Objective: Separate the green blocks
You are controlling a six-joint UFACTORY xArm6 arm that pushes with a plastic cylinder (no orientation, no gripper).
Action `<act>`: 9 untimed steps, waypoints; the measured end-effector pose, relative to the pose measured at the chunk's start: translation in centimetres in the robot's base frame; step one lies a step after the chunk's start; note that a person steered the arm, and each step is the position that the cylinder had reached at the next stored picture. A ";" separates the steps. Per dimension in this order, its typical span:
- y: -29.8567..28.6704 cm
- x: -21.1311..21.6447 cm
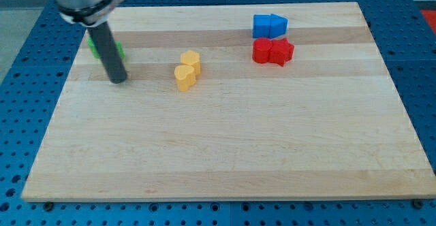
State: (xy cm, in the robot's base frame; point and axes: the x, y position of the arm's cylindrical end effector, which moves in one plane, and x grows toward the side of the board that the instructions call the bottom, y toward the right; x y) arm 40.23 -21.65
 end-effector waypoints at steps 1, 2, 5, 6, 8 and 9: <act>-4.0 -2.8; -6.6 -5.2; -1.1 -8.0; 3.6 -8.9; 3.0 -9.8; 1.1 -6.8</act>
State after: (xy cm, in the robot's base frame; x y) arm 33.44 -20.52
